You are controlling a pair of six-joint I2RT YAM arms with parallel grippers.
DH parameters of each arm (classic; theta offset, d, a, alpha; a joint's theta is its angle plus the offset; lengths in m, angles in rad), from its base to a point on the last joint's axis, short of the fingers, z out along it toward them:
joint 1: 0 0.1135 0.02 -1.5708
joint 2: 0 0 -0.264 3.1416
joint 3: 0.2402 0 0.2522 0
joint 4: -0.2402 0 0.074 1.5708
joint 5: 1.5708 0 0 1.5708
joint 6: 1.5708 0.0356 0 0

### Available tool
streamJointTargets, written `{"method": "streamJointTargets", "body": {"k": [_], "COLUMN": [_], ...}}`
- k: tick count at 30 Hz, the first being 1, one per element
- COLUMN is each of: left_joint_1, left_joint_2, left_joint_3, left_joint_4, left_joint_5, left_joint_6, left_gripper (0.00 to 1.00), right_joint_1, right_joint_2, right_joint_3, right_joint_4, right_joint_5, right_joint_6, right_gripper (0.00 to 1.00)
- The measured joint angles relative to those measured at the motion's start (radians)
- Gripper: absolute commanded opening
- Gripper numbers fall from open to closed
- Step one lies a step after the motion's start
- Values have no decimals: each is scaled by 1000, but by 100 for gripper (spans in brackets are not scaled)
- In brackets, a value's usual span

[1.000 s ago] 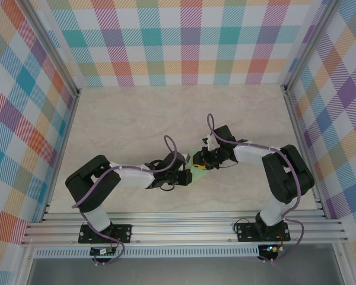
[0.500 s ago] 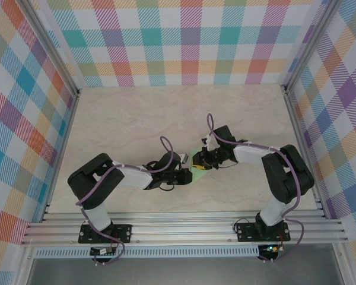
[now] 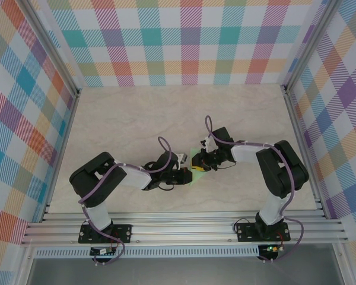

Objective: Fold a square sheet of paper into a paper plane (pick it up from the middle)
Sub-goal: Fourth fold the wing at the center of the table.

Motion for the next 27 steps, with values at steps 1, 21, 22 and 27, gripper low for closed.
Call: {"method": "streamJointTargets", "body": {"k": [1,21,22,27], "left_joint_1": [0,3,3,3], "left_joint_2": [1,2,2,1], "left_joint_3": [0,-2,-2,-2], "left_joint_4": [4,19,19,11], "left_joint_5": [1,12,12,4], "left_joint_6": [0,-21,-21,-21], "left_gripper": [8,18,17,19], "right_joint_1": [0,0,0,0], "right_joint_2": [6,72,72,72], "right_joint_3": [0,15,15,15], "right_joint_4": [2,7,7,7], "right_joint_5": [0,31,31,31], "right_joint_6": [0,4,4,4], "right_gripper": [19,16,16,16]}}
